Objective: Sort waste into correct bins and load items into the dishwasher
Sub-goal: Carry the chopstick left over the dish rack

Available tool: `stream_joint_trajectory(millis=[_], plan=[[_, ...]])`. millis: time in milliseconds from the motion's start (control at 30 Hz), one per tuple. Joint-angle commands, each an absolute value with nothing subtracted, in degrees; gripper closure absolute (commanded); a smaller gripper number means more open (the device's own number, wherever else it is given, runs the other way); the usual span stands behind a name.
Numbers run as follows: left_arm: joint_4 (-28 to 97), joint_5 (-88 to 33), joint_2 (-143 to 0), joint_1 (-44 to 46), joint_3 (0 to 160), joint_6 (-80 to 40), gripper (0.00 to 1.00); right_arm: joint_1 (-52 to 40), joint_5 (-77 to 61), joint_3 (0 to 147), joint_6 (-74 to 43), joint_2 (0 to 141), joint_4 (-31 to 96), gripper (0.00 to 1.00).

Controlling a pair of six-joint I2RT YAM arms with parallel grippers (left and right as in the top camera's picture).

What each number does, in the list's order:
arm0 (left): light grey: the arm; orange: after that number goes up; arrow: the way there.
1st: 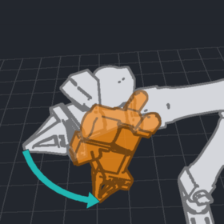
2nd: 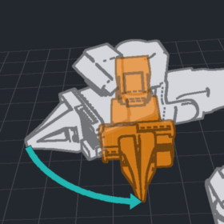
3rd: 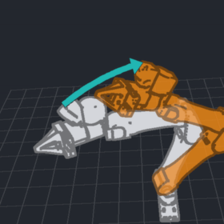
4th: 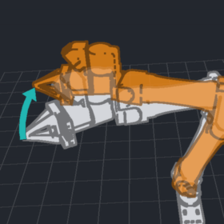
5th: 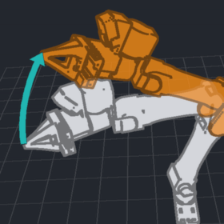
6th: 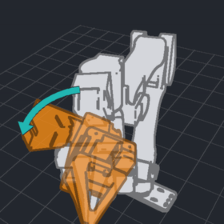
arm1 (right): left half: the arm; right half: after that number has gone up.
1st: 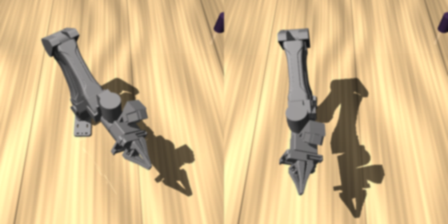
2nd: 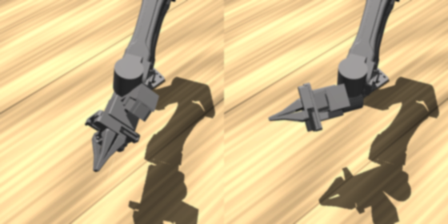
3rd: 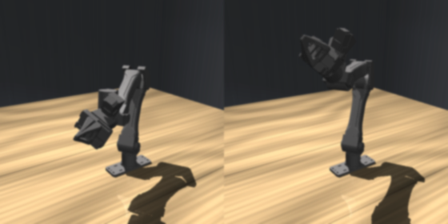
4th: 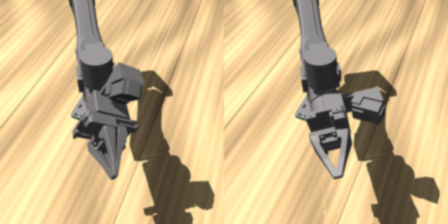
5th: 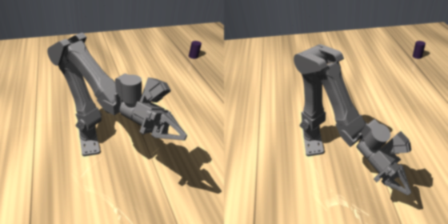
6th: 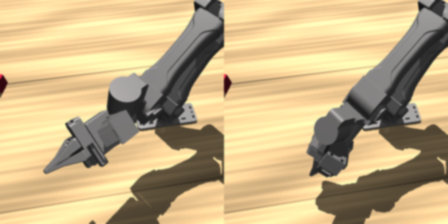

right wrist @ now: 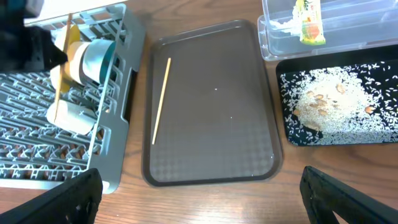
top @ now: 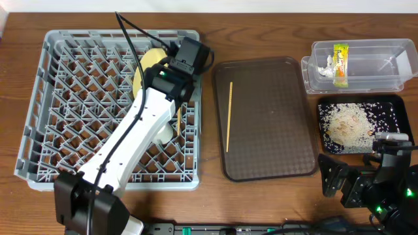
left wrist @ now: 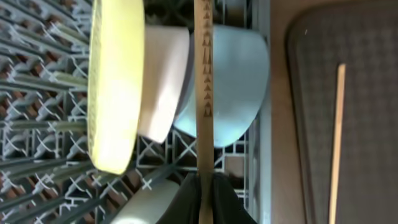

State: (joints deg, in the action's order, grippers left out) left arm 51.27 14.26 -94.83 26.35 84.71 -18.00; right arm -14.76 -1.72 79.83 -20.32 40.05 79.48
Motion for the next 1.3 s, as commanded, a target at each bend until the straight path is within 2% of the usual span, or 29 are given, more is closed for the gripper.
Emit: stream_joint_trajectory(millis=[0,333,667,1267], plan=[[51.7,12.0,-94.8,26.3,82.9,-18.2,0.94,-15.4,-2.0,80.6,-19.7,40.0,79.3,0.01],[54.0,12.2,-94.8,26.3,80.8,-11.2,0.94,-15.4,-3.4,80.6,-19.7,40.0,79.3,0.01],[56.8,12.6,-94.8,26.2,79.2,-11.2,0.94,-15.4,-3.5,80.6,-19.7,40.0,79.3,0.01],[56.0,4.0,-89.1,27.7,76.6,-19.7,0.94,-15.4,-3.5,80.6,-19.7,40.0,78.8,0.01]])
